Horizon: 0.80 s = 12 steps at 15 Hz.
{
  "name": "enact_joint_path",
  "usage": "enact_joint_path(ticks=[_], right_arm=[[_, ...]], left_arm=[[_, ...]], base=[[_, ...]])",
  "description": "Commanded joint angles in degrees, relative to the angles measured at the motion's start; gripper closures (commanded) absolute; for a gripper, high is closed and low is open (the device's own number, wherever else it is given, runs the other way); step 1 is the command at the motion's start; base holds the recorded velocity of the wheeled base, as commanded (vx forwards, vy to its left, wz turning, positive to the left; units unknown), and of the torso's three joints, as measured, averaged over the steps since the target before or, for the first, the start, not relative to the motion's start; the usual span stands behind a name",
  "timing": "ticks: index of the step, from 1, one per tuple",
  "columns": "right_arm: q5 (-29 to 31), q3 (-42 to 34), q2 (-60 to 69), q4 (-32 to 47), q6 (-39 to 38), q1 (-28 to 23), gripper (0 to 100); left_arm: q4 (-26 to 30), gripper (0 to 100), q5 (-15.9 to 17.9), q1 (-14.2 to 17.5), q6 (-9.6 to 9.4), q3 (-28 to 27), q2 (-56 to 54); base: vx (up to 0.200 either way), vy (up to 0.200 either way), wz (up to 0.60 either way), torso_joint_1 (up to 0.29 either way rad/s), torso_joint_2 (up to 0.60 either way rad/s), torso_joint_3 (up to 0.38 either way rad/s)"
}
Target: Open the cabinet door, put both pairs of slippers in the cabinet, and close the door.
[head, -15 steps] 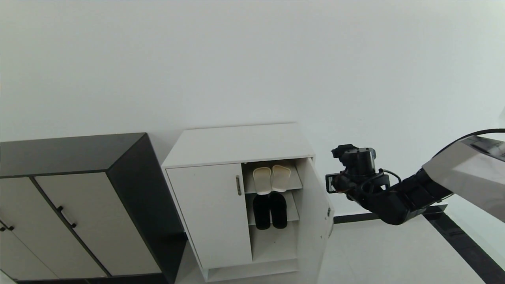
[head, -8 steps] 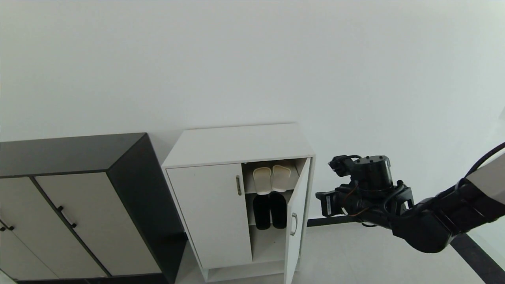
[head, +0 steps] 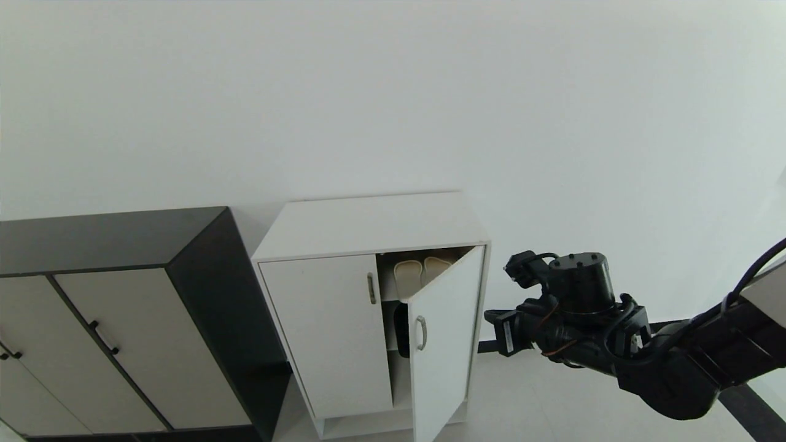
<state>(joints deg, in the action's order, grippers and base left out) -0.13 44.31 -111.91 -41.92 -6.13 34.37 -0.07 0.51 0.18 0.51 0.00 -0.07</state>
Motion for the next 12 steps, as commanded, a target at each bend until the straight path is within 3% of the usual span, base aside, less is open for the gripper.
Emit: enact_joint_path(ticks=[1,4,7,9,12], right_arm=[[0.13,-0.37,0.02,0.00,0.24,0.18,100],[-0.04,-0.81,-0.24,0.00,0.24,0.53,100],[0.05,-1.25,-0.24,-0.53,0.24,0.62,100],[-0.66,-4.59,-0.24,-5.63,0.24,0.35,100],[-7.34,-11.09,-1.21,-14.59,3.41,-1.67,100]], left_arm=[[-0.01,100,0.02,-0.01,0.02,0.00,0.07],[-0.01,100,0.02,-0.01,0.02,0.00,0.07],[-0.01,100,0.02,-0.01,-0.07,0.00,0.07],[-0.01,100,0.02,-0.01,-0.25,0.00,0.07],[-0.01,100,0.10,-0.01,-0.42,0.00,0.07]], base=[[0.000,0.000,0.60,0.002,0.00,0.002],[0.000,0.000,0.60,0.005,0.00,0.004],[0.000,0.000,0.00,0.000,0.00,0.000],[0.000,0.000,0.00,0.000,0.00,0.000],[0.200,0.000,0.00,-0.006,0.00,0.005]])
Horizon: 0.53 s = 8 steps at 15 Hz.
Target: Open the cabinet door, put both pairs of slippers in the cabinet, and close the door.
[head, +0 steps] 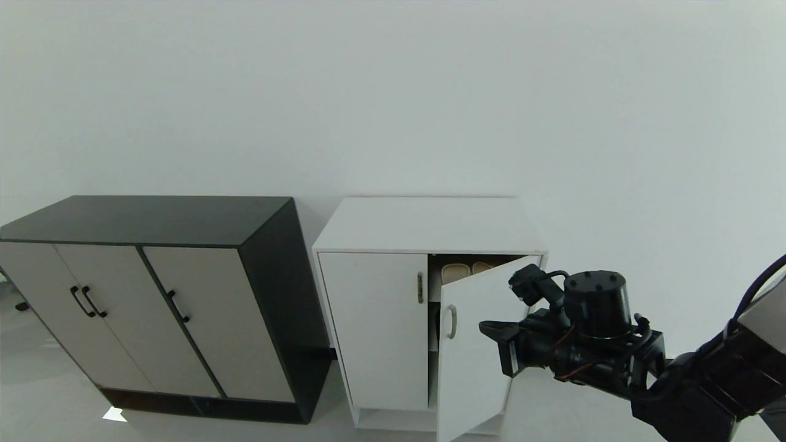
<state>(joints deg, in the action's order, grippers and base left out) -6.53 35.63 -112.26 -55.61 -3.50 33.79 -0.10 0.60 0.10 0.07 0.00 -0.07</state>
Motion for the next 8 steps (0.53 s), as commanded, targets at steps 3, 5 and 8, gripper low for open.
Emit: enact_joint_path(ticks=[3,5,8], right_arm=[[-1.11,-3.47,-4.28,-4.94,1.48,-2.24,100],[-1.46,-3.55,-6.13,-6.17,1.48,-2.33,100],[-3.22,-3.47,-9.73,-8.28,1.57,-2.33,100]], left_arm=[[0.01,100,0.02,0.08,0.01,0.00,0.07],[0.01,100,0.02,0.08,0.01,0.00,0.07],[0.01,100,0.02,0.08,0.10,0.00,0.07]], base=[[0.200,0.000,0.00,0.004,0.01,0.004],[0.200,0.000,0.00,0.014,0.00,0.007],[0.200,0.000,0.00,0.004,0.01,0.004]])
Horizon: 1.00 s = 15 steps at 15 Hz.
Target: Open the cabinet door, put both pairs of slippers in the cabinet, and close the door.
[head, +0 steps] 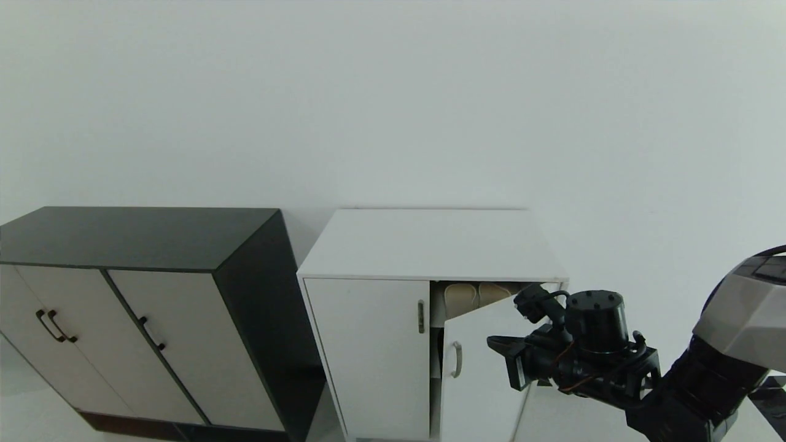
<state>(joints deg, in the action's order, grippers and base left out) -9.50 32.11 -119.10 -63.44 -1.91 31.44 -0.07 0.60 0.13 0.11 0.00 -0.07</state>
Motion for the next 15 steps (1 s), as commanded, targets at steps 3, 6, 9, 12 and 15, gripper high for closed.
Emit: enact_joint_path(ticks=[3,6,9,12,15], right_arm=[[-0.26,0.50,-7.64,-5.20,-0.02,0.03,100],[-0.26,1.64,-10.45,-7.14,-0.02,-0.77,100],[-0.26,4.36,-11.33,-6.96,-0.11,-1.56,100],[-0.26,8.41,-13.88,-6.17,-0.20,-2.52,100],[-0.26,13.51,-14.58,-1.95,-0.28,-3.14,100]], left_arm=[[-0.01,100,0.02,0.04,-0.02,0.00,0.07],[-0.01,100,-0.16,0.04,0.51,0.00,0.07],[-0.01,100,0.02,0.04,0.33,0.00,0.07],[-0.01,100,0.02,0.04,0.42,0.00,0.07],[-0.01,100,0.02,0.04,0.33,0.00,0.07]], base=[[0.067,0.000,0.00,0.001,0.00,0.002],[0.000,0.000,0.00,0.000,0.00,0.000],[0.000,0.000,0.00,0.000,0.00,0.000],[0.000,0.000,0.00,0.000,0.00,0.000],[0.000,0.000,0.00,0.000,0.00,0.000]])
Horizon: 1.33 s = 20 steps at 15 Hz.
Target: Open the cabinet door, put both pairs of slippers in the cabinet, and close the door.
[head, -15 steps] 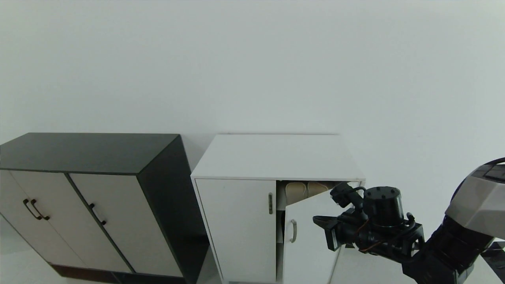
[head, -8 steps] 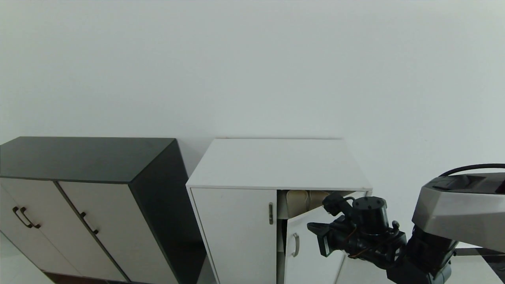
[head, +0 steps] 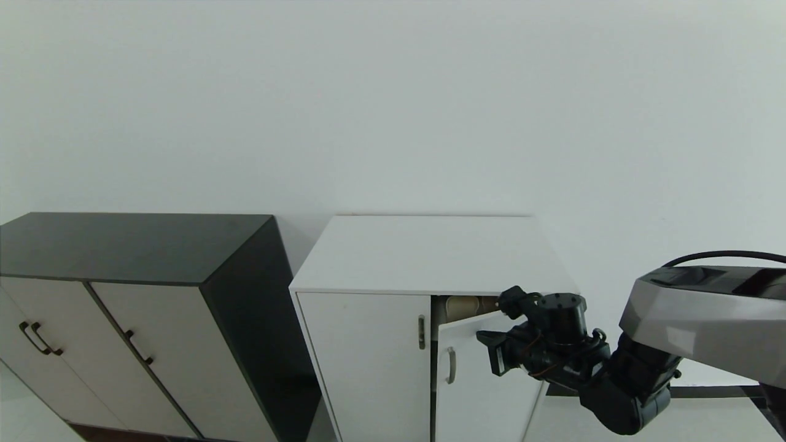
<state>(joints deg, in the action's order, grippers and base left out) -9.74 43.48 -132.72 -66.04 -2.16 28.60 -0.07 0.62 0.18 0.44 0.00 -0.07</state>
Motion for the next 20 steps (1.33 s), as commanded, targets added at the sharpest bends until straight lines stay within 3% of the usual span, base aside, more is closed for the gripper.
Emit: enact_joint_path(ticks=[1,11,17,20], right_arm=[[-0.02,3.36,-1.05,1.61,-0.13,-0.65,100],[-0.02,12.15,-3.60,7.06,-0.48,-2.76,100],[0.07,11.80,-2.90,6.89,-0.65,-3.11,100],[-0.02,7.49,2.29,6.62,-2.68,-1.53,100]], left_arm=[[-0.01,100,-0.01,-0.01,0.00,0.00,0.07],[-0.01,100,-0.09,-0.01,0.00,0.00,0.07],[-0.01,100,-0.09,-0.01,0.00,0.00,0.07],[-0.01,100,-0.09,-0.01,-0.09,0.00,0.07]], base=[[0.000,0.000,0.00,0.000,0.00,0.000],[0.000,0.000,0.00,0.000,0.00,0.000],[0.000,0.000,0.00,0.000,0.00,0.000],[0.000,0.000,0.00,0.000,0.00,0.000]])
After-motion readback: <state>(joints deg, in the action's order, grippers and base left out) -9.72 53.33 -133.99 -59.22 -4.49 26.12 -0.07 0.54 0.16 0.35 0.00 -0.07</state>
